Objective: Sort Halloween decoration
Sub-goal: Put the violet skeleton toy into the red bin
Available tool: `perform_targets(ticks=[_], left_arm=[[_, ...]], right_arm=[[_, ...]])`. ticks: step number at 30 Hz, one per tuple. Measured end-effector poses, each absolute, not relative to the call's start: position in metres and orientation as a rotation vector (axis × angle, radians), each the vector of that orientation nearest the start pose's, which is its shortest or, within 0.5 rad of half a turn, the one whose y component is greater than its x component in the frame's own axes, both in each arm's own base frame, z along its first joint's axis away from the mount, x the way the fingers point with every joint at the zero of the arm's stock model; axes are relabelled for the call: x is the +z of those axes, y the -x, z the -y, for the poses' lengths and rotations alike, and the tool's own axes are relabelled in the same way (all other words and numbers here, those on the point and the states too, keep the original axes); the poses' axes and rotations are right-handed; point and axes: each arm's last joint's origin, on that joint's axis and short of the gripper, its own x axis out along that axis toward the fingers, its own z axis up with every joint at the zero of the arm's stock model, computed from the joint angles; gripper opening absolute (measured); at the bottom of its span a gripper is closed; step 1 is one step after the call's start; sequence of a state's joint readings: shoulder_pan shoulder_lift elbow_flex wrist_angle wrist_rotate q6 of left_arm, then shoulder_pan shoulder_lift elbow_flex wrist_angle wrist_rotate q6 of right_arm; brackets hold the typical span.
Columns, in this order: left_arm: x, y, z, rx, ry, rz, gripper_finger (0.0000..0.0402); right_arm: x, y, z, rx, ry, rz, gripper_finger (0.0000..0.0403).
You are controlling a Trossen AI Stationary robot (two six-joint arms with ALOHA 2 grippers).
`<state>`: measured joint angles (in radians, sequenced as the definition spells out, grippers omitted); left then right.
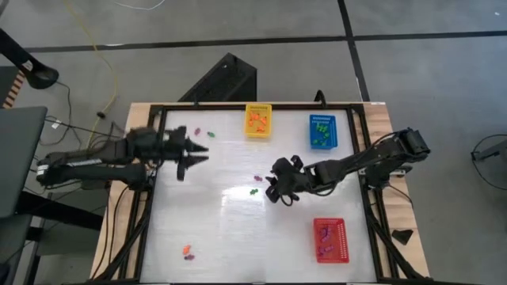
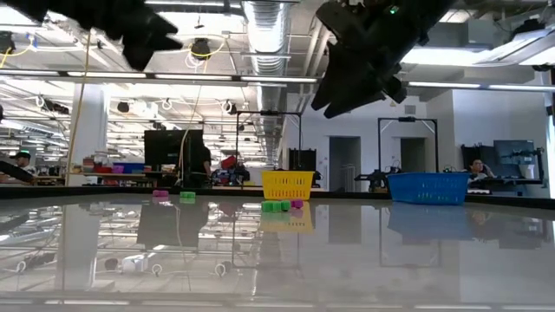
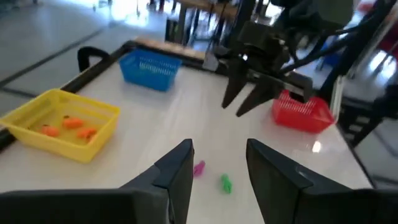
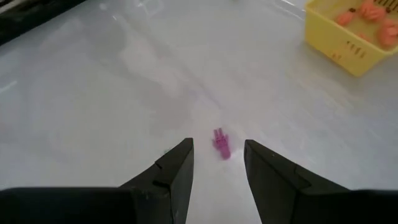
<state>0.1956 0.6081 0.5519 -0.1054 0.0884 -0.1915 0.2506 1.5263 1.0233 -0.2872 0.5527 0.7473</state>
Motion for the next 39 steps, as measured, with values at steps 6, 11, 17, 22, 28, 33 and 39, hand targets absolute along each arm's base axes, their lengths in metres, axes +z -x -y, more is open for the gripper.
perform_targets(ticks=[6,11,17,22,28,33,39], left_arm=[[0.235,-0.125,-0.02,0.114,0.218,-0.069,0.0138],[0.229,-0.114,-0.018,0.119,0.177,-0.072,0.0138],[0.245,-0.101,-0.013,0.035,0.126,-0.063,0.0138],[0.258,-0.089,-0.01,-0.007,0.105,0.015,0.0138],[0.26,-0.08,-0.009,0.021,0.063,0.05,0.0138],[0.257,-0.079,-0.011,0.099,0.071,0.029,0.0138],[0.251,-0.079,-0.013,0.162,0.156,-0.032,0.0138]], right_arm=[[0.238,-0.315,-0.052,-0.58,-0.426,-0.535,0.0172],[0.24,-0.319,-0.034,-0.629,-0.448,-0.503,0.0172],[0.245,-0.327,-0.013,-0.588,-0.566,-0.445,0.0172],[0.231,-0.355,-0.012,-0.451,-0.533,-0.407,0.0172],[0.195,-0.386,-0.019,-0.36,-0.385,-0.569,0.0172],[0.18,-0.398,-0.031,-0.231,-0.305,-0.669,0.0172],[0.168,-0.386,-0.047,-0.139,-0.135,-0.849,0.0172]])
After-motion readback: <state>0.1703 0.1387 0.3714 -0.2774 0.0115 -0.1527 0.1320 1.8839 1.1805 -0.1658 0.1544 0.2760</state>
